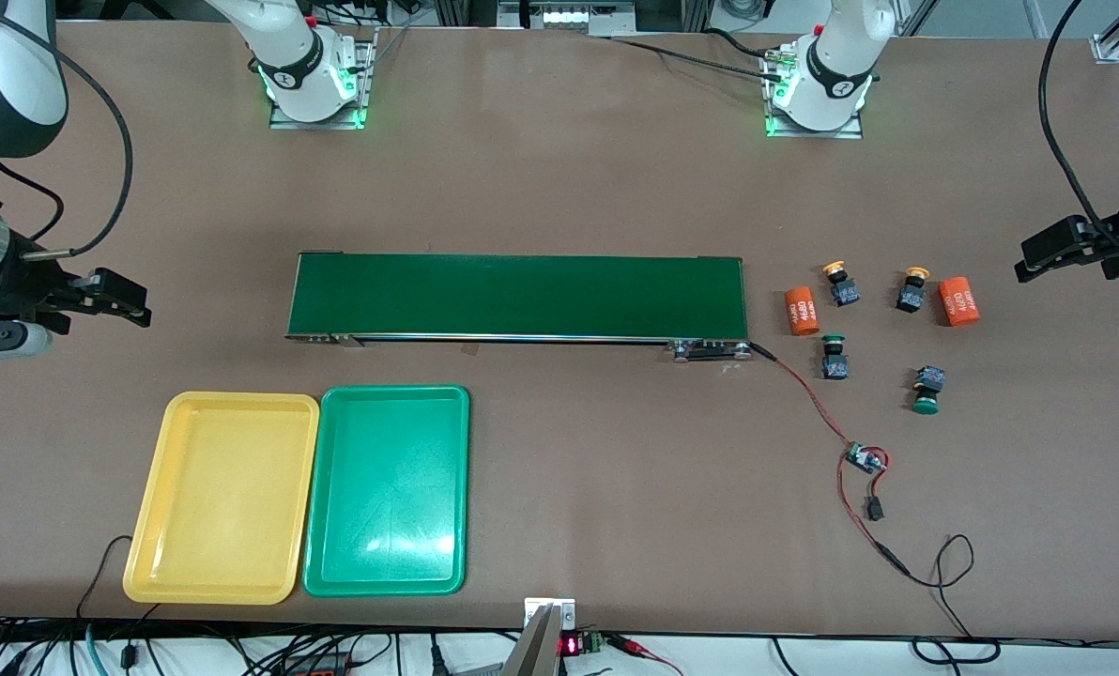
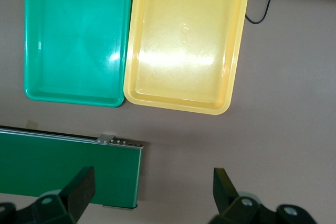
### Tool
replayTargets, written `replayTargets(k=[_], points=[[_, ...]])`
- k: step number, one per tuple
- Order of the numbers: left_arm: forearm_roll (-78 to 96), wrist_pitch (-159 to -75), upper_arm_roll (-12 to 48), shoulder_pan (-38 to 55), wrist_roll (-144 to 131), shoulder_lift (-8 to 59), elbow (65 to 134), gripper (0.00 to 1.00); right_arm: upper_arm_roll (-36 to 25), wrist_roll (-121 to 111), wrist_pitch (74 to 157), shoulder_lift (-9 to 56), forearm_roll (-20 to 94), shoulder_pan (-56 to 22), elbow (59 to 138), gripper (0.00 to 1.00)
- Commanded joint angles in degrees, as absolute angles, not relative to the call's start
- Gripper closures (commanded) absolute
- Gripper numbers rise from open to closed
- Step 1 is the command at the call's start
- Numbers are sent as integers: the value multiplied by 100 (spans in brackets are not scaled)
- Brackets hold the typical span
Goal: Sort buttons by color to trays
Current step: 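Lower the left gripper onto an orange-capped button and grasp it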
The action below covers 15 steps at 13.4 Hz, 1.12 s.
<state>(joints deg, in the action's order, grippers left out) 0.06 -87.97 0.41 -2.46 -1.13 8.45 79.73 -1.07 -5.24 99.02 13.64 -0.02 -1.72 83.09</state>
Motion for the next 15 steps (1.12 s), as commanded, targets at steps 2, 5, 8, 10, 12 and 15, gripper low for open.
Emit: replayTargets(k=[2,5,8,10,12,15], points=[[26,-8921,-9,-290,9,685,8218,0,-105,-475,9826,1371,0,-70,8253,0],[35,-8921,0,-290,9,782,8191,0,-105,-492,9800,1398,0,-53,8253,0],[35,-8903,-18,-281,9,1141,8191,0,-123,-536,9556,1318,35,17,8244,0],[44,-8921,-26,-281,17,1527,8191,0,-132,-527,9492,1249,35,26,8244,0],[27,-8938,-35,-238,9,2063,8209,0,-106,-484,9492,1213,26,18,8244,0],[70,-9865,0,-307,18,2338,8847,0,-97,-466,9501,1204,26,9,8244,0]])
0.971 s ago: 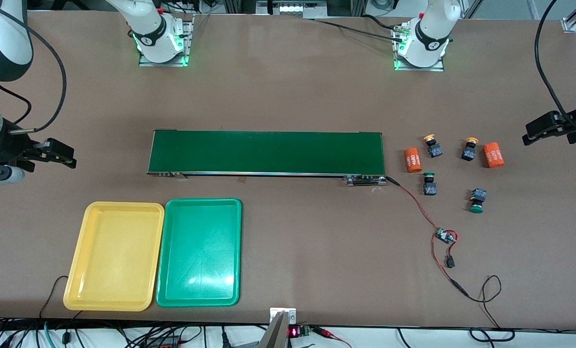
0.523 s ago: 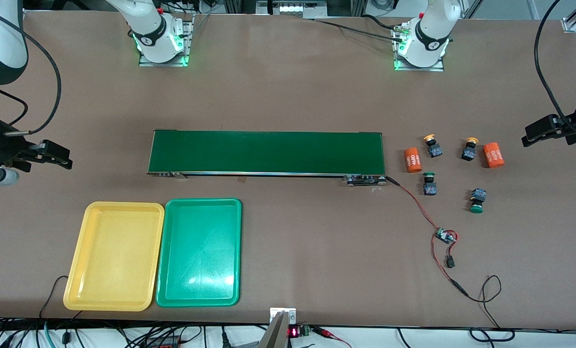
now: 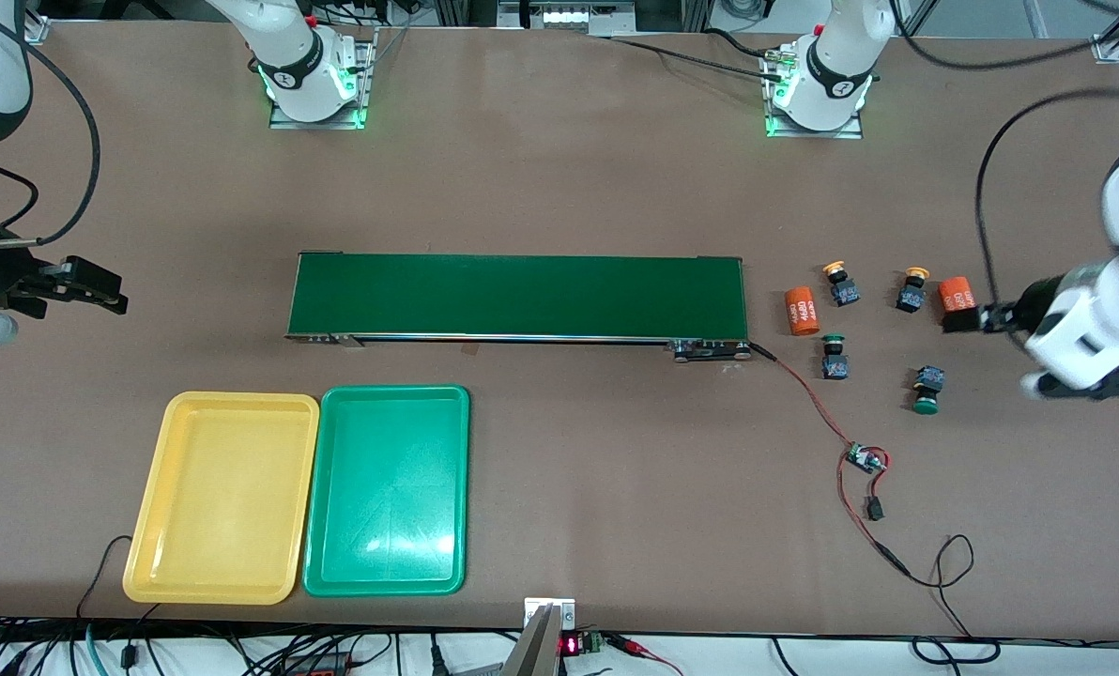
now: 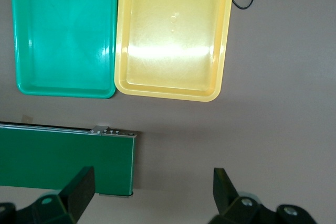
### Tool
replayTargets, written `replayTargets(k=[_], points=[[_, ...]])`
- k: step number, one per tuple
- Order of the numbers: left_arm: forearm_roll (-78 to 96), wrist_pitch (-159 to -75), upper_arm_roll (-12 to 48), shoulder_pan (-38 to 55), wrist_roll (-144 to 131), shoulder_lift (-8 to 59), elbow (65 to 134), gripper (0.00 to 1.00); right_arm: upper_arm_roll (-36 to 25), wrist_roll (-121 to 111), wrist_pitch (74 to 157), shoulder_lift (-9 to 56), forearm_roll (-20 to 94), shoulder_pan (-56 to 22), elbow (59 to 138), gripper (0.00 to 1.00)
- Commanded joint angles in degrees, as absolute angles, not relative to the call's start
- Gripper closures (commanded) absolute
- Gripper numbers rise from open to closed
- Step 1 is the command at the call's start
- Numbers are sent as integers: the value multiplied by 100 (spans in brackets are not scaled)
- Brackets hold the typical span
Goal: Sort buttons by color to trays
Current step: 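Lower the left gripper onto an orange-capped button and grasp it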
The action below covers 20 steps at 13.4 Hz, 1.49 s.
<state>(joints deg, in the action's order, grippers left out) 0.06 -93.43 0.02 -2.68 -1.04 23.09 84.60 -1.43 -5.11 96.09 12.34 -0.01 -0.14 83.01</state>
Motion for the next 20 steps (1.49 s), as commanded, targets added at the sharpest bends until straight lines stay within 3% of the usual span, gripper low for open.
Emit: replayTargets(k=[1,5,10,14,20], points=[[105,-10375,0,-351,44,2338,9277,0,-97,-475,9527,1213,26,9,8244,0],[114,-10784,131,-343,9,2136,10596,0,-105,-475,9562,1327,-35,26,8253,0],[202,-12504,149,-360,-201,1460,12820,0,-105,-475,9694,1485,-26,324,8262,0],[228,-12638,158,-413,-527,1433,13244,0,-105,-483,9808,1494,-105,571,8271,0],[614,-12841,184,-448,-737,1819,13254,0,-105,-483,9896,1485,-272,809,8262,0]])
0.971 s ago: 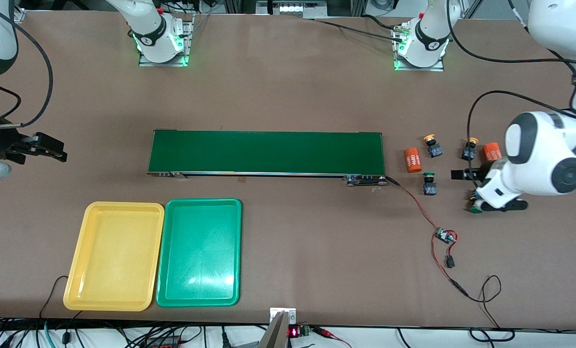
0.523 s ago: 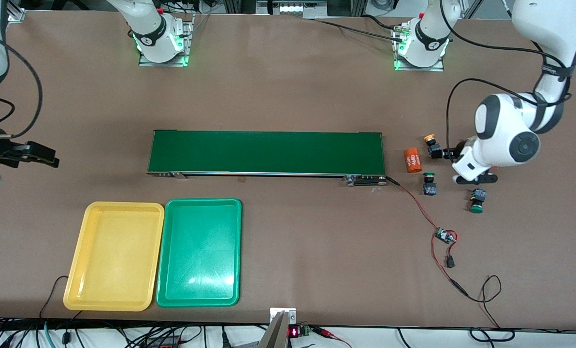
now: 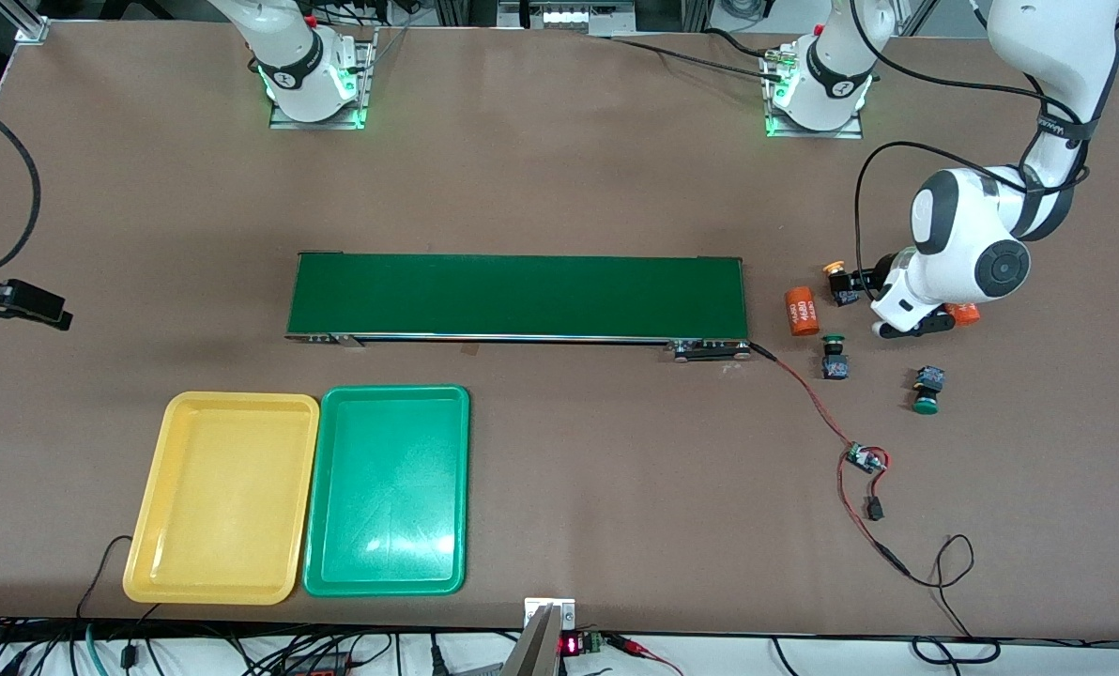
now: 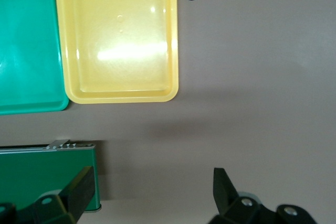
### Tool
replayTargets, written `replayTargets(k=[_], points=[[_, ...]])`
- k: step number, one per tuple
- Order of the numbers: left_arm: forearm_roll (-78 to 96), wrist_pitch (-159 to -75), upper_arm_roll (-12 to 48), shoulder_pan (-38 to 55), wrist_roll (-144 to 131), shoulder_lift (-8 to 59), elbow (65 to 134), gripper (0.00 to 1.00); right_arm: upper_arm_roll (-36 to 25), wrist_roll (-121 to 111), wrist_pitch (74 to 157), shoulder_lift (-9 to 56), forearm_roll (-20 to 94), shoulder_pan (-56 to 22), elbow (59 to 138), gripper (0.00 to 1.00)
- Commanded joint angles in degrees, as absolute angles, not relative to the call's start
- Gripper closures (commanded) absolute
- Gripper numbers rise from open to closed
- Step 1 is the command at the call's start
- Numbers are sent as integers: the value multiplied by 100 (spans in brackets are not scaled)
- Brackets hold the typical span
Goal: Sort buttons by color to trays
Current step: 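Lower the left gripper onto an orange-capped button and grasp it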
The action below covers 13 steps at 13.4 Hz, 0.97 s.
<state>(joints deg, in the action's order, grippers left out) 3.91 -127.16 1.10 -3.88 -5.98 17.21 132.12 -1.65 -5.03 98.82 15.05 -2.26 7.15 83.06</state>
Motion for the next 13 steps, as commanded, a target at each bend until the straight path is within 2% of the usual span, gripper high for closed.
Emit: replayTargets(k=[1,4,5,6,8,9,11,13], points=[[615,-12841,254,-448,-877,1872,13254,0,-105,-483,9896,1485,-281,800,8253,0],[607,-13077,299,-440,-844,2030,13254,0,-105,-492,9914,1485,-281,835,8253,0],[606,-13078,299,-448,-835,2039,13254,4,-105,-501,9914,1485,-281,835,8253,0],[606,-13043,299,-466,-818,2013,13254,32,-105,-501,9914,1485,-281,835,8253,0],[606,-13017,299,-475,-791,1978,13245,67,-105,-501,9914,1485,-281,835,8253,0],[606,-13017,299,-483,-782,1943,13236,81,-105,-492,9923,1485,-281,835,8253,0],[528,-13025,299,-562,-617,1907,13201,96,-105,-492,9949,1485,-281,835,8253,0],[527,-13025,299,-685,-37,1759,13131,100,-105,-483,9958,1494,-281,835,8253,0]])
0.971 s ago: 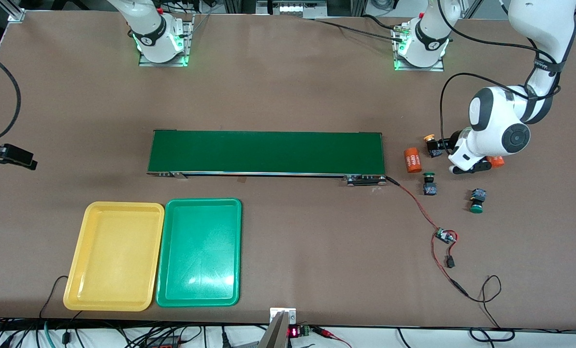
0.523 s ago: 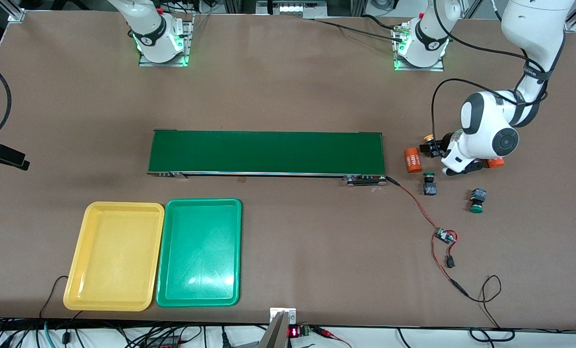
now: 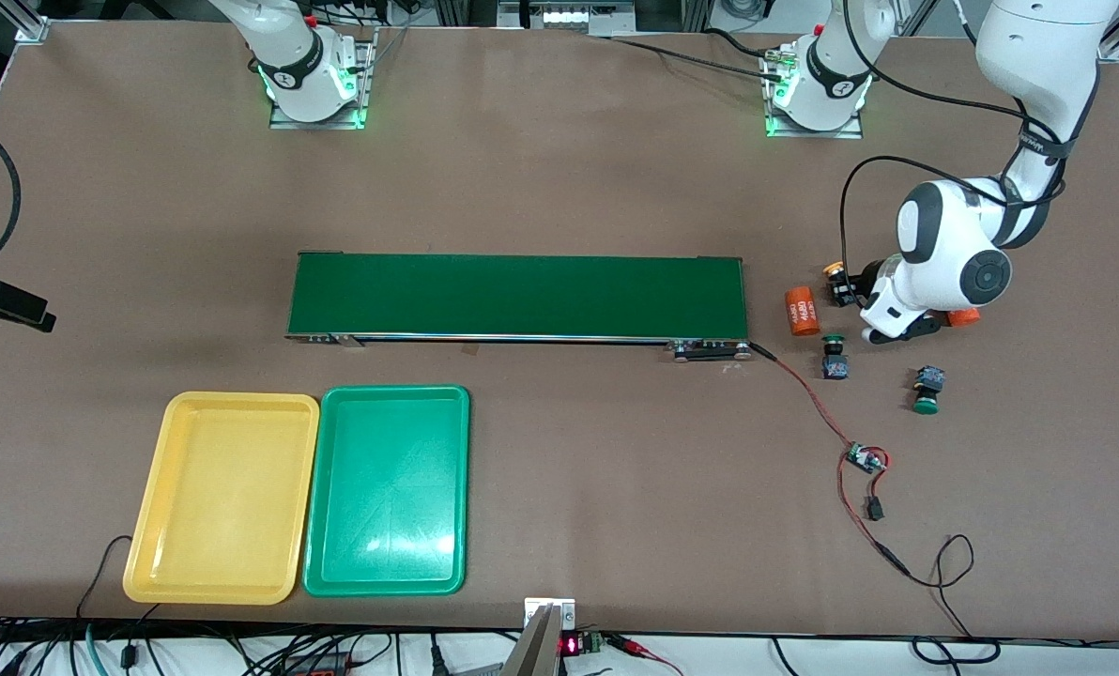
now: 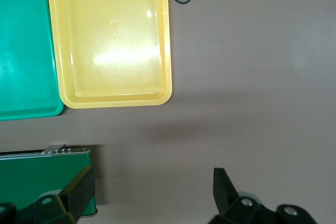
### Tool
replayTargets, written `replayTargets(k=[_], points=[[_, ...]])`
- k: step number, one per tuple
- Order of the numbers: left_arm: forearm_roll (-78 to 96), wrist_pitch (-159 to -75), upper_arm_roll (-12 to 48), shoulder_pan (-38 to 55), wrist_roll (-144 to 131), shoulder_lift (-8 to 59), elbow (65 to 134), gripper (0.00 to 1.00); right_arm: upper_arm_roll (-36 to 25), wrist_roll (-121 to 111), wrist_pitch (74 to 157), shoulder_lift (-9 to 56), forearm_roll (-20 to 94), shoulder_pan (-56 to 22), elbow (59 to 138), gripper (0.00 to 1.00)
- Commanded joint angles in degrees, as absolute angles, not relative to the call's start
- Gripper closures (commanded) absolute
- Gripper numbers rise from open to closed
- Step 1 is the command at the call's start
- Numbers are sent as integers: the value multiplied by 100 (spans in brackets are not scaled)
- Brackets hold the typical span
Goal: Sort buttons by color to trays
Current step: 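Carry the orange button onto the conveyor end and open the left gripper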
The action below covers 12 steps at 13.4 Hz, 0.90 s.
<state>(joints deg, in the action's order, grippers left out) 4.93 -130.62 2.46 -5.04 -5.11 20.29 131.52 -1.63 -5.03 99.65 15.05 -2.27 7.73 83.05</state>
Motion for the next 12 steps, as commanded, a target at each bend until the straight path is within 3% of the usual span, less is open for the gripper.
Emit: replayTargets(k=[1,3,5,9,12], points=[[527,-12999,299,-703,17,1558,13105,100,-105,-492,9958,1494,-281,835,8253,0],[536,-12720,316,-634,-44,1110,13026,100,-105,-483,9958,1494,-281,844,8253,0],[545,-12280,745,-563,-44,897,12694,100,-105,-492,10028,1494,-281,844,8253,0],[571,-11918,1344,-204,-35,1072,12024,100,-105,-483,10238,1529,-246,844,8253,0],[615,-11962,1371,674,-70,1580,11508,100,-97,-475,10318,1582,-220,826,8253,0]])
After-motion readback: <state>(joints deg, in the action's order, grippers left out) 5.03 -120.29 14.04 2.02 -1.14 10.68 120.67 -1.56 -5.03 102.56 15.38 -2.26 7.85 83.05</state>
